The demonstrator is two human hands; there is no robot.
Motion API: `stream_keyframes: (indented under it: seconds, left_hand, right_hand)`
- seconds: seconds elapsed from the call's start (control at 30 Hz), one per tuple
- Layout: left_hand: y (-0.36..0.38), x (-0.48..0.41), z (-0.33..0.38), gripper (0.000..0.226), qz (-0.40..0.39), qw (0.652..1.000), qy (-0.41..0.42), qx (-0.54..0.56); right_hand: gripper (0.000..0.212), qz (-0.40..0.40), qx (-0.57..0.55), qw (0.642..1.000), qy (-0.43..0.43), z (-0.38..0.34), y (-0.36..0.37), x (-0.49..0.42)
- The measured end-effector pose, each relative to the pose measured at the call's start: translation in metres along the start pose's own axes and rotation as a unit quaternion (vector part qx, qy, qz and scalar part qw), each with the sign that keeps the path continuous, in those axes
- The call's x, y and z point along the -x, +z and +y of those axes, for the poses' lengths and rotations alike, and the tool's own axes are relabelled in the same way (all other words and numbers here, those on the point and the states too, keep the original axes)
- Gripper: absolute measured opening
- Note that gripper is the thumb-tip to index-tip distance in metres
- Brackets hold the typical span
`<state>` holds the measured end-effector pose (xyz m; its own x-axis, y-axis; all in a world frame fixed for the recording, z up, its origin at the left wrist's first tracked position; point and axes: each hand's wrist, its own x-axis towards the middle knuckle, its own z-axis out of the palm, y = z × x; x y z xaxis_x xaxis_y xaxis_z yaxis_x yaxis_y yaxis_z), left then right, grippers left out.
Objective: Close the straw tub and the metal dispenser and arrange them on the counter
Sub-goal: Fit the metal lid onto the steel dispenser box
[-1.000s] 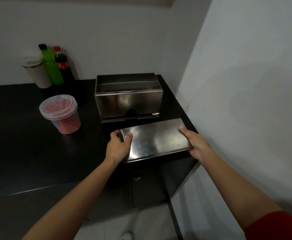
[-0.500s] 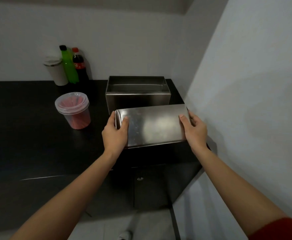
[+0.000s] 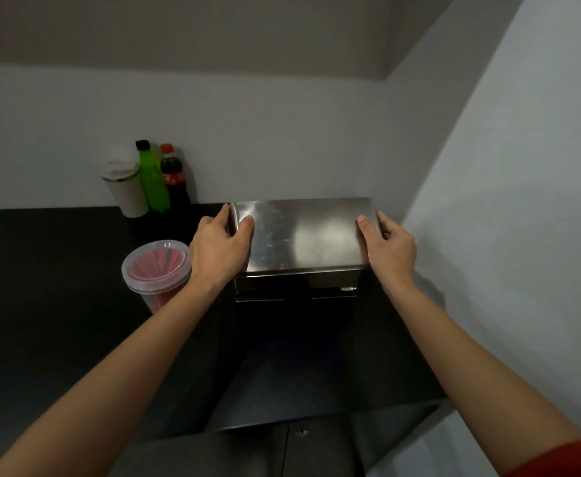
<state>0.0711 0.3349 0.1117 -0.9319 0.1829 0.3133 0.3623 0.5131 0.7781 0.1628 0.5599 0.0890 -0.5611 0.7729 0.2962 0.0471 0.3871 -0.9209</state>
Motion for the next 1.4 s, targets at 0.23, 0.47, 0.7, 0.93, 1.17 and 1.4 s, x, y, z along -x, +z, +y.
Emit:
stream_keyframes:
  seconds: [0.23, 0.47, 0.7, 0.93, 1.17, 1.4]
  left_hand:
    - [0.017, -0.047, -0.013, 0.033, -0.021, 0.995, 0.005, -0.100]
    - [0.031, -0.073, -0.018, 0.033, -0.033, 0.991, 0.005, -0.133]
    - [0.037, -0.086, -0.019, 0.036, -0.041, 0.979, 0.027, -0.197]
    - [0.038, -0.086, -0.023, 0.043, -0.043, 0.972, 0.023, -0.230]
    - [0.040, -0.085, -0.026, 0.045, -0.038, 0.969, 0.021, -0.243]
    - [0.039, -0.086, -0.025, 0.049, -0.058, 0.957, 0.033, -0.282]
  right_hand:
    - [0.061, -0.011, 0.026, 0.999, 0.024, 0.004, 0.029, -0.036]
    - [0.061, -0.043, 0.084, 0.995, 0.040, 0.013, 0.040, -0.054]
    - [0.064, -0.059, 0.112, 0.990, 0.063, 0.016, 0.043, -0.061]
    - [0.064, -0.076, 0.148, 0.984, 0.062, 0.015, 0.045, -0.060]
    - [0.060, -0.081, 0.177, 0.979, 0.052, 0.012, 0.046, -0.057]
    - [0.055, -0.069, 0.230, 0.970, 0.026, 0.011, 0.049, -0.056]
